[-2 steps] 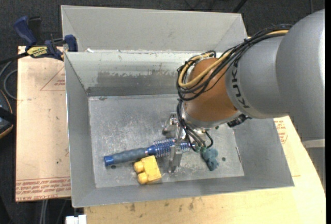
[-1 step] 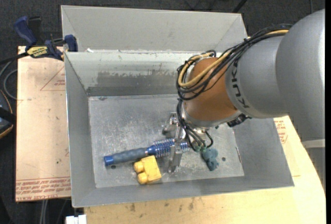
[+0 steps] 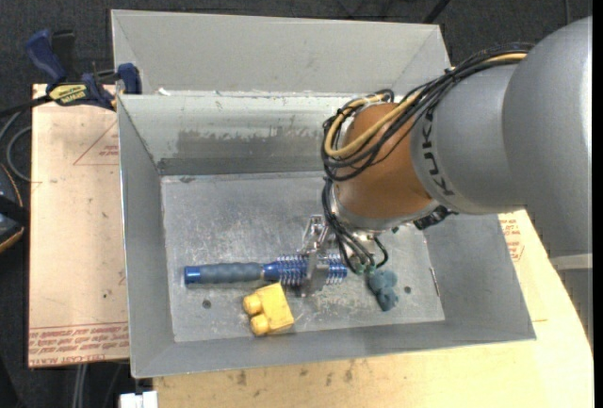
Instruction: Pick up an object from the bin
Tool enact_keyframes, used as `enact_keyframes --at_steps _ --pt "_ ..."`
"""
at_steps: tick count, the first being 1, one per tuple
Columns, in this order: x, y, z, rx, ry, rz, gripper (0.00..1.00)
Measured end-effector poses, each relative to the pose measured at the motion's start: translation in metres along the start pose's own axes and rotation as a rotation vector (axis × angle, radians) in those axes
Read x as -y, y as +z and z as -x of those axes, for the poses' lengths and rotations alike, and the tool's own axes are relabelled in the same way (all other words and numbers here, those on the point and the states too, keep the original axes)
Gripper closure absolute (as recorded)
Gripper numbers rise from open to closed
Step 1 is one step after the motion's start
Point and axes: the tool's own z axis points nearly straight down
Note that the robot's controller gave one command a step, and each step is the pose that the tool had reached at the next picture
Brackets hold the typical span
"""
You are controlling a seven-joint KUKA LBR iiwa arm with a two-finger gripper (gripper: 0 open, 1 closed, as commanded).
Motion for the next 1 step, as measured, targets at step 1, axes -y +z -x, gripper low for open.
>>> enact_keyframes --at_steps 1 --pt "-0.0006 -0.026 0.001 -0.003 0.0 -0.001 1.0"
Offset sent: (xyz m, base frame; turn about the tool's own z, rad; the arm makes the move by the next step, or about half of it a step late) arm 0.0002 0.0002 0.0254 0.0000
